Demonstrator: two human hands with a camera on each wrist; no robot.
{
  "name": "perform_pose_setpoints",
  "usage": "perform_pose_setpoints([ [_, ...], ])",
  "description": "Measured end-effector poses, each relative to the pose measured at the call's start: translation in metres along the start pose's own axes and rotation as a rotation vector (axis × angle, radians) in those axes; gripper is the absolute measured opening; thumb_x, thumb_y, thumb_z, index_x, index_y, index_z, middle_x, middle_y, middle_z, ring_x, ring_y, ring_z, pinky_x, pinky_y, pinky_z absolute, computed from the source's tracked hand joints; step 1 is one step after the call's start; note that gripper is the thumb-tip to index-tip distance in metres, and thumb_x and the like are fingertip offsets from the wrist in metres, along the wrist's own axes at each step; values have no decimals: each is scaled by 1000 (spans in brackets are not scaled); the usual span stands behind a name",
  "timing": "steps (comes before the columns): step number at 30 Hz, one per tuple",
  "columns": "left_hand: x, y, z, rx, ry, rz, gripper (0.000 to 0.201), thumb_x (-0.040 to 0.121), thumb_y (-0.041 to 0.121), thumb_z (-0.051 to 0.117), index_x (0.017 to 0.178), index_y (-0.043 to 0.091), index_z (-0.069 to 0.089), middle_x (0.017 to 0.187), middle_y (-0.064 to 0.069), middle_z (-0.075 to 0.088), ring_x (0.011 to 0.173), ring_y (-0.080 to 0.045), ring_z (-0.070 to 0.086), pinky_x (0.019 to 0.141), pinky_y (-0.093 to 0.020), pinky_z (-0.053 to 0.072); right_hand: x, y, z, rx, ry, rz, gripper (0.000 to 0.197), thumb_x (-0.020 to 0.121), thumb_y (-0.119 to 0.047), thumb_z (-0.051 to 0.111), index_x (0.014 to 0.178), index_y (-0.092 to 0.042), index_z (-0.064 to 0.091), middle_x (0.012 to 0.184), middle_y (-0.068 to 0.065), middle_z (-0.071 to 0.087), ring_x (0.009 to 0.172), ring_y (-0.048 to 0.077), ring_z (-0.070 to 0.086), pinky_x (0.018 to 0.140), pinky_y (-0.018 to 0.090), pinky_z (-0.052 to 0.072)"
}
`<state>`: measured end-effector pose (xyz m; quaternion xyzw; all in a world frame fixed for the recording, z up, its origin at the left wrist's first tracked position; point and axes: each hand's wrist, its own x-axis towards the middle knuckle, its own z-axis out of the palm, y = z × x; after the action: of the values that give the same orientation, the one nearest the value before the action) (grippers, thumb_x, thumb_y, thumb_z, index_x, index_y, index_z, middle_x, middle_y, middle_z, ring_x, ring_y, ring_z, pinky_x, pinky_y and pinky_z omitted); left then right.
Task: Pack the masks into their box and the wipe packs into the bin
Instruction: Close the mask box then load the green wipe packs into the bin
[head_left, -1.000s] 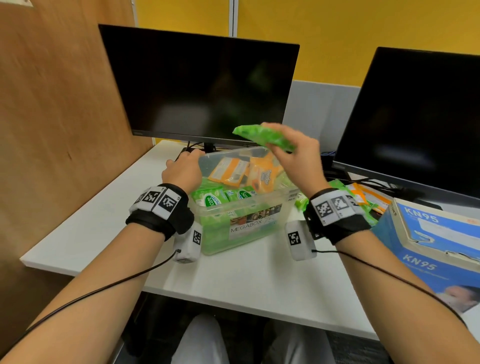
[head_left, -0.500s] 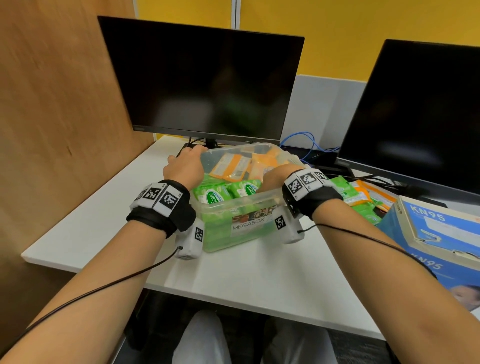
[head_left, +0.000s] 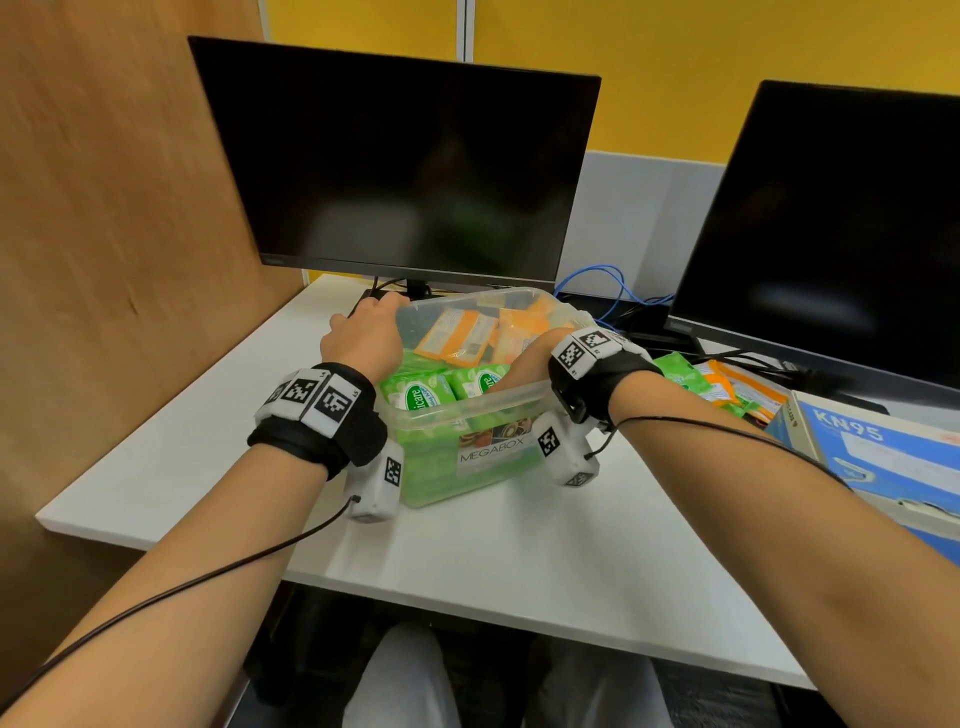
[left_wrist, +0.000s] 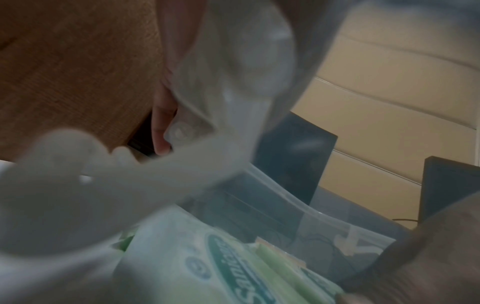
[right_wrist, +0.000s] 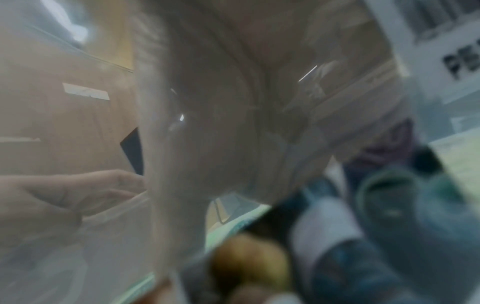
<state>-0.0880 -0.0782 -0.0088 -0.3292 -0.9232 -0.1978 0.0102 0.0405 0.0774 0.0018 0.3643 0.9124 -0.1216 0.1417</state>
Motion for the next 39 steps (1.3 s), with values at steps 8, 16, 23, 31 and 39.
perform_pose_setpoints([
  [8,1,0,1,-4,2,-4,57,94,1,37,142,31,33,141,-6,41,123,-36,39,91,-47,40,-16,-26,1,28,-61,-249,86,86,-56,58,152,-37,5,156,3,26,139,28,33,108,42,31],
  [16,0,1,1,-4,9,-8,58,93,0,39,142,30,34,141,-6,41,122,-36,39,91,-47,40,-16,-36,-4,-198,-272,-334,54,93,-54,46,145,-44,32,154,1,28,136,23,32,98,33,32],
  [23,-1,1,2,-8,12,-9,58,94,0,39,143,31,33,140,-6,42,121,-35,40,89,-45,40,-20,-36,-1,-127,-235,-371,54,95,-49,47,146,-36,33,154,-2,29,137,21,32,105,34,29],
  [31,2,0,1,-4,10,8,57,94,1,38,143,30,34,141,-7,42,123,-36,39,91,-47,41,-8,46,-17,527,1108,-146,24,93,-27,48,100,-14,67,96,5,69,88,22,64,73,31,49],
  [39,6,1,5,2,13,34,54,94,3,40,141,30,35,139,-8,43,120,-37,40,90,-49,42,31,179,38,345,461,520,69,83,-43,67,129,3,45,125,21,57,116,37,54,95,42,46],
])
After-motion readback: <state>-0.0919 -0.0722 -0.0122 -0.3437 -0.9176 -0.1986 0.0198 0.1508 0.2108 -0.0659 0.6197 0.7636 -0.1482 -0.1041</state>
